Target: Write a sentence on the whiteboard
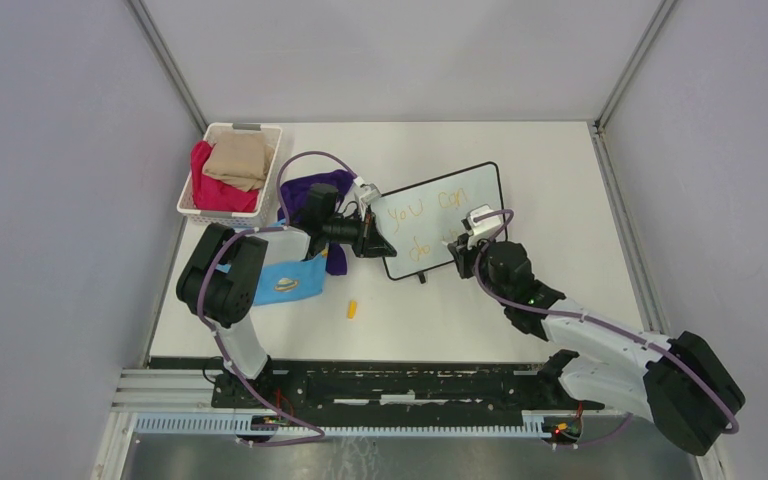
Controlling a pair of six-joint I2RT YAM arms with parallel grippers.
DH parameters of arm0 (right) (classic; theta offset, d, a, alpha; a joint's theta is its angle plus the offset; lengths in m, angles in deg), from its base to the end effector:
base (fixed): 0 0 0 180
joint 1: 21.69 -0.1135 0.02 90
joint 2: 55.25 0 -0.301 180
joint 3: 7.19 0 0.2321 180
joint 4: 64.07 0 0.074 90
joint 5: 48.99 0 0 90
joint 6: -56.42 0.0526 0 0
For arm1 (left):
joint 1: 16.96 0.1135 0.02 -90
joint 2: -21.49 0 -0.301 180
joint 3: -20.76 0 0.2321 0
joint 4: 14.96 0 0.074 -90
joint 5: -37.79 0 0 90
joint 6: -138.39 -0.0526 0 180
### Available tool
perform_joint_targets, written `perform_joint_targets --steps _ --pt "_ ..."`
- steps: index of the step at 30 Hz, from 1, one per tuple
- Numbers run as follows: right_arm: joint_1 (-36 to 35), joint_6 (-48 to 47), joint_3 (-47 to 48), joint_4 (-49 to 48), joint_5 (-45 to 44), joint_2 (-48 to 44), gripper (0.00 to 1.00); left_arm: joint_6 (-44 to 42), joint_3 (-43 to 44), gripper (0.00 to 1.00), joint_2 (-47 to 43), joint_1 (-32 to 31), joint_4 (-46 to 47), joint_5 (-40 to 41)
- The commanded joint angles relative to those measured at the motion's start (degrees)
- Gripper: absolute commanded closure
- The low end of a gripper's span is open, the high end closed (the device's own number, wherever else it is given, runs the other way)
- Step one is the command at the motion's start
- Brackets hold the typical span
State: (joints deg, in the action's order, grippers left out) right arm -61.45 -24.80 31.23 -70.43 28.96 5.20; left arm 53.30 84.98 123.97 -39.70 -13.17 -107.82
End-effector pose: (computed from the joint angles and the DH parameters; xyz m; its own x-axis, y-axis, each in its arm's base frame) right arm 0.1665 0.1243 0.2544 -0.2771 -0.0363 -0.9602 -0.4337 0.8964 0.0912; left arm 0.3067 -0.1756 0.2020 -0.6173 0.2063 -0.7592 0.7804 0.2831 -0.5575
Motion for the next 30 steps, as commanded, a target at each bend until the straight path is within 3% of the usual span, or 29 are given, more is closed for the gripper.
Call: perform_joint_targets --steps 1,30 --pt "-0.40 0.22 1.76 -1.78 -0.45 0.92 1.00 -4.38 -1.31 0.98 3.67 -1.96 -9.30 7.28" --pt "-0.23 1.95 1.27 -0.02 -8.52 1.01 1.00 -4.56 -1.17 0.98 3.79 -2.06 -9.74 7.54"
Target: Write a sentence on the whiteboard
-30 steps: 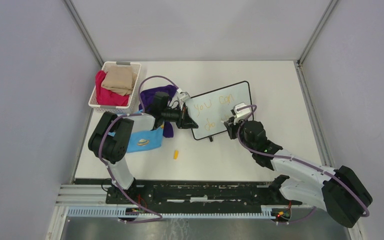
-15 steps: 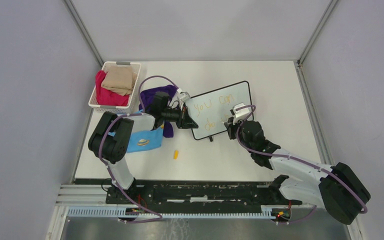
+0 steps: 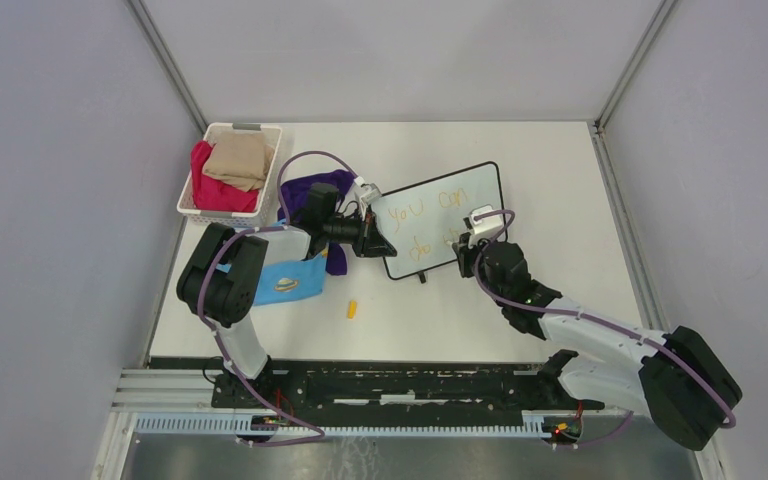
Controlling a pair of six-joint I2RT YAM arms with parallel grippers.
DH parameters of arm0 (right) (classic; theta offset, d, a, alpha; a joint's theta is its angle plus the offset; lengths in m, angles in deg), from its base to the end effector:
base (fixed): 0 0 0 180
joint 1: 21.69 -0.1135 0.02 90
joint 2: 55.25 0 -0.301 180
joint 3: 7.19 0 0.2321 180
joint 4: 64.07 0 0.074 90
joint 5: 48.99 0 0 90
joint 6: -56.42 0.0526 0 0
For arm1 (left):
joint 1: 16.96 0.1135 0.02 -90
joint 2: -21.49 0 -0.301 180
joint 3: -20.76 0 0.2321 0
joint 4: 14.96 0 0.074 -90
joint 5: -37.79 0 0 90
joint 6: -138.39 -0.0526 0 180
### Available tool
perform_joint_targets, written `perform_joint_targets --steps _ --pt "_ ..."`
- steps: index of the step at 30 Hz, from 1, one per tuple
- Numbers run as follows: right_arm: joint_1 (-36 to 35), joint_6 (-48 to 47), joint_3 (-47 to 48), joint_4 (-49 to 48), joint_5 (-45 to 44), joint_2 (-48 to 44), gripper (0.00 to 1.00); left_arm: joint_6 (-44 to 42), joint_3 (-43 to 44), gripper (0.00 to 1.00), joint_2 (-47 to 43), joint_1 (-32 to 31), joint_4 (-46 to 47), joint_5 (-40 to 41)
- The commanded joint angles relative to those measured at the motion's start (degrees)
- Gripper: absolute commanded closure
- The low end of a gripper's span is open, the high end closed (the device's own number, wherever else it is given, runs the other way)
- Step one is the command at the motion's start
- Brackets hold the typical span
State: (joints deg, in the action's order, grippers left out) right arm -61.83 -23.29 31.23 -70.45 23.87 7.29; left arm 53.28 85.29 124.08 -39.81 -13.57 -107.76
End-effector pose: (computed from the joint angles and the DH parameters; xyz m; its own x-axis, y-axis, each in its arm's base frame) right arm 0.1716 0.1244 0.2479 -0.3009 -0.0305 -0.9532 -0.3534 0.9319 0.0818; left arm 0.3071 -0.1765 0.2022 -0.6190 0.2085 -0.7572 0.7793 0.2833 -0.5590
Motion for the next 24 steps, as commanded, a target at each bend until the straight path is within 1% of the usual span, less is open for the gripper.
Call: perform_joint_targets --steps 1,9,14,18,24 --pt "0.14 0.54 1.09 0.00 -3.28 -1.55 1.00 -4.53 -1.46 0.98 3.65 -1.96 -9.35 7.47" --pt "0.12 1.65 1.43 1.56 -0.31 -7.51 1.00 -4.53 -1.46 0.98 3.66 -2.00 -9.44 7.57" --pt "0.25 0.97 3.36 3.50 -3.42 -9.24 1.00 -4.53 -1.38 0.98 3.58 -1.99 -9.44 7.64" --pt "1.23 1.58 3.11 2.50 -6.22 -9.08 1.00 -4.53 -1.33 0.98 3.46 -1.94 -9.44 7.78" --pt "1.69 2.55 3.54 1.25 -6.54 -6.65 1.00 -4.53 -1.29 0.98 3.55 -1.93 -9.61 7.84"
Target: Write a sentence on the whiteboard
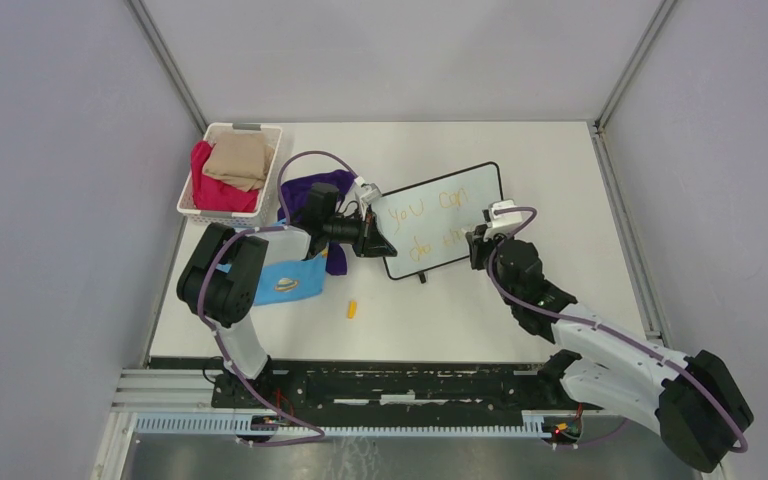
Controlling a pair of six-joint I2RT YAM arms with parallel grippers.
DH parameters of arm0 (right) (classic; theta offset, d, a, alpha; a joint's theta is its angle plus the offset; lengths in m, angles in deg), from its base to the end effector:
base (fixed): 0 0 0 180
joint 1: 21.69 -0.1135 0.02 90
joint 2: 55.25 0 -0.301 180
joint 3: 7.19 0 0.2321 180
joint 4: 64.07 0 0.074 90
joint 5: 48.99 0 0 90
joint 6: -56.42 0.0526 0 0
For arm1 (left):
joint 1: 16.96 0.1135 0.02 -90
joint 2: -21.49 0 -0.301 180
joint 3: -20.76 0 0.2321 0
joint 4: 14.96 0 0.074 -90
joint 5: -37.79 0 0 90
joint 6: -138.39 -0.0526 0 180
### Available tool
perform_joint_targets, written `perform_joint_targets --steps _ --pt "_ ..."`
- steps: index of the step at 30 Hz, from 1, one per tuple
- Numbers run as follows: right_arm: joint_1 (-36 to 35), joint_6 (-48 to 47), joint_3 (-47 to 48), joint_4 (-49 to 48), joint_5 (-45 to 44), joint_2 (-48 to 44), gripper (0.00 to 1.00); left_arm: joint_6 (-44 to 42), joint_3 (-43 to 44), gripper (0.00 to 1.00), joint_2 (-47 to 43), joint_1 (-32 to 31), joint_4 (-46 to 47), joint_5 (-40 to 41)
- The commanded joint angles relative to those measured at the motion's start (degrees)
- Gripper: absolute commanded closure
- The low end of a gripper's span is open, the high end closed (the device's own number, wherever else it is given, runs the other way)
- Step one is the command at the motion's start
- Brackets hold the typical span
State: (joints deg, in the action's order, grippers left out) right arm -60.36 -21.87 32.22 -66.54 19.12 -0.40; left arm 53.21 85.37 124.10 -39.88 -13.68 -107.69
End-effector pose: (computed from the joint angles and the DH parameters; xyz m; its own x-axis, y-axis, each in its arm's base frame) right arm 0.1607 0.1035 0.2703 -0.2317 0.0558 -0.9712 -0.2544 0.9601 0.1158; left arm 0.3072 -0.1769 0.2023 -0.6184 0.2098 -0.7573 0.7798 0.2834 -0.5582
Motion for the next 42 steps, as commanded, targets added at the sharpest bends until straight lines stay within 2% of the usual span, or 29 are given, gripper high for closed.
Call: perform_joint_targets --steps 1,24,42 --pt "0.39 1.21 2.64 -2.89 -1.93 1.36 1.00 -4.47 -1.34 0.98 3.48 -1.87 -9.50 7.79" --pt "2.02 0.96 3.56 -6.49 -2.36 6.24 1.00 -4.47 -1.29 0.98 3.79 -1.87 -9.71 7.83" --pt "2.73 1.36 2.47 -4.94 -2.76 7.60 1.00 -4.47 -1.20 0.98 3.92 -1.87 -9.76 7.85"
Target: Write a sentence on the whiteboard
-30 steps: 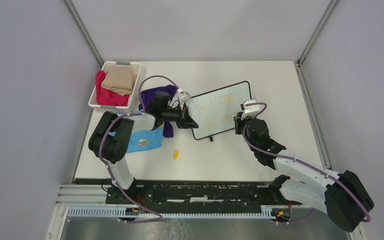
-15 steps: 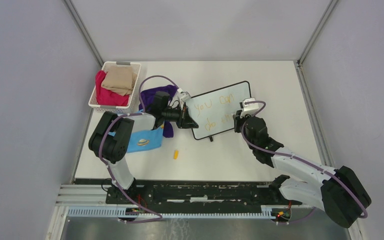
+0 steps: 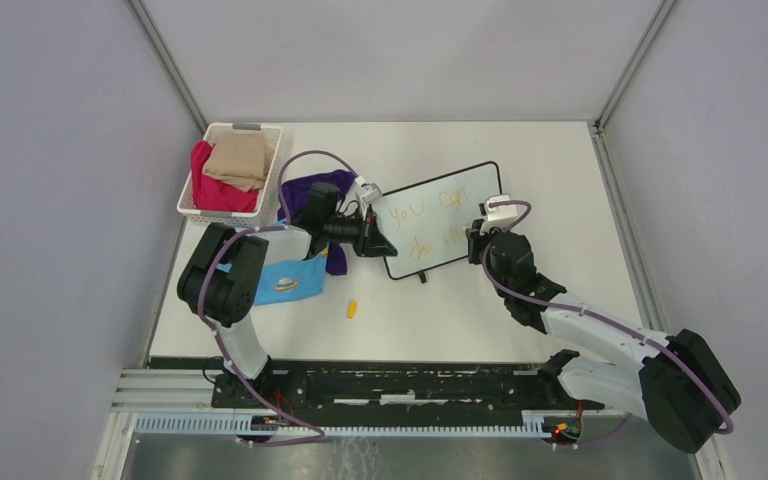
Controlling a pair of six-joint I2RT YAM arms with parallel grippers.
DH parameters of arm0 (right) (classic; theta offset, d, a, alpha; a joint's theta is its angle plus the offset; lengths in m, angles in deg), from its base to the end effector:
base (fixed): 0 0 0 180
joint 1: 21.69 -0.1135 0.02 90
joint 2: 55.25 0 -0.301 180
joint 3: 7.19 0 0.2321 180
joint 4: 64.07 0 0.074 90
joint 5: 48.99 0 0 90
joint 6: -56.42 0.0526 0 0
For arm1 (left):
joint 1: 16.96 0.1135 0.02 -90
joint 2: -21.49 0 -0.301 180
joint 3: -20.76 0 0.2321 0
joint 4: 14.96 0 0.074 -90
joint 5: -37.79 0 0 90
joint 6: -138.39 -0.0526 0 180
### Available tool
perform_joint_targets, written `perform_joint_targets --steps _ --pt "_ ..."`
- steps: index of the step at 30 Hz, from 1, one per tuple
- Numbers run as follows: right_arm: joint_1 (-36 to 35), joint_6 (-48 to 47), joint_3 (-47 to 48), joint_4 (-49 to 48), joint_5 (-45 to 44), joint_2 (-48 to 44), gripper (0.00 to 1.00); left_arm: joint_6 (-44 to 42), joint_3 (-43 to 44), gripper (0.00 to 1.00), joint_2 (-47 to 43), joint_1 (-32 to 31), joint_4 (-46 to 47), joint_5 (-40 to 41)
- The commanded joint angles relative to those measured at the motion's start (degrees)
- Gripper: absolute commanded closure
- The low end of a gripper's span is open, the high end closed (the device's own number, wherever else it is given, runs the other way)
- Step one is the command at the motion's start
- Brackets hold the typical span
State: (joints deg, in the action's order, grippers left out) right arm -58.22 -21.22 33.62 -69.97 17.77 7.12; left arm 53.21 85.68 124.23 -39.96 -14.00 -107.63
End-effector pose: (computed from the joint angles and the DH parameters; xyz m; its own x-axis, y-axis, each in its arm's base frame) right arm 0.1844 0.1107 0.2619 -0.2636 0.0495 -0.9634 -0.1896 0.9765 0.1021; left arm 0.3078 -0.1777 0.2025 -0.6198 0.2113 -0.7558 0.7788 0.2838 -0.5594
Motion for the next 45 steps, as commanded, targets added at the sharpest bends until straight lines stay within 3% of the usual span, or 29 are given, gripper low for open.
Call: perform_joint_targets --steps 1,18,28,36,45 --pt "0.64 0.69 1.07 -1.28 -1.50 0.00 1.00 -4.47 -1.50 0.98 3.82 -1.78 -9.36 7.72" --pt "0.59 0.78 1.07 0.45 -0.71 -2.26 1.00 -4.39 -1.33 0.98 3.87 -1.96 -9.59 7.61" --pt "0.62 1.09 0.83 2.51 0.23 -8.86 1.00 -4.38 -1.24 0.98 3.79 -1.96 -9.62 7.72" --pt "1.78 3.78 -5.10 3.12 -6.39 -14.57 1.00 -4.38 -1.24 0.98 3.71 -1.96 -9.62 7.84" --pt "6.02 8.25 -9.82 0.69 -2.34 -13.80 1.00 -4.38 -1.24 0.98 3.71 -2.02 -9.62 7.96"
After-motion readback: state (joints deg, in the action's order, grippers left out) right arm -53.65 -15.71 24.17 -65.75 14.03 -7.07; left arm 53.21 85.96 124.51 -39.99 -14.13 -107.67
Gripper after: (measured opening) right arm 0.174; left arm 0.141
